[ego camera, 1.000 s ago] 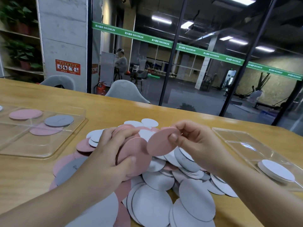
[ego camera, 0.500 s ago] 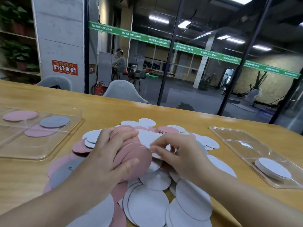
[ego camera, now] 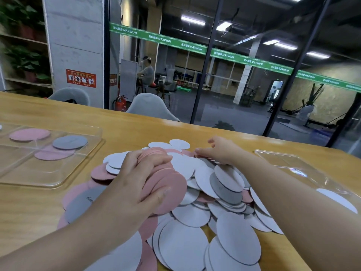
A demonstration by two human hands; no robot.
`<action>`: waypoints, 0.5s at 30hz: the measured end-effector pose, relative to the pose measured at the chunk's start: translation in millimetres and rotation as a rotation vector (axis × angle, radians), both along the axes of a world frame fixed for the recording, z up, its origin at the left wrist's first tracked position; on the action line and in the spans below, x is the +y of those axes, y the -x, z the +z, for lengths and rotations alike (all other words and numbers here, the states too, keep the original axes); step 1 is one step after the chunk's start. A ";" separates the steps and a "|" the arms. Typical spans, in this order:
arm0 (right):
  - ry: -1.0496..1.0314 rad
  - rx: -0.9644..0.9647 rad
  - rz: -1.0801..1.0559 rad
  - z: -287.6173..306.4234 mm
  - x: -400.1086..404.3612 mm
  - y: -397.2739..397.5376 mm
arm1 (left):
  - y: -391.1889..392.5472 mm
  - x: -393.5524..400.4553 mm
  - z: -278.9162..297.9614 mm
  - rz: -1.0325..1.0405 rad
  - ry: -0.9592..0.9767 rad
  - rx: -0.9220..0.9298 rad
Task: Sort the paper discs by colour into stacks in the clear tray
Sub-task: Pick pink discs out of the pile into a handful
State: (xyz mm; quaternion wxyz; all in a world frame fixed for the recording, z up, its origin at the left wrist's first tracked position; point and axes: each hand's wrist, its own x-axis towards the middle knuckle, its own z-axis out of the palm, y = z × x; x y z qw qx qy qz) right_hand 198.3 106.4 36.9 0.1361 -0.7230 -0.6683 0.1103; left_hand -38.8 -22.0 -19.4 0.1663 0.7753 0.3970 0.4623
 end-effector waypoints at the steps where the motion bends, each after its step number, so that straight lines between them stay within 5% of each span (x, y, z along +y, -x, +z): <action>1: 0.032 0.005 -0.001 1.3 1.1 2.3 | 0.3 0.1 -0.5 0.001 0.002 0.002; 10: 0.014 0.061 0.016 3.9 -2.3 9.0 | 0.2 0.4 -1.3 0.005 0.008 0.013; 15: -0.159 0.329 0.044 6.4 -12.3 2.6 | 0.5 -0.2 -0.5 0.011 0.017 0.020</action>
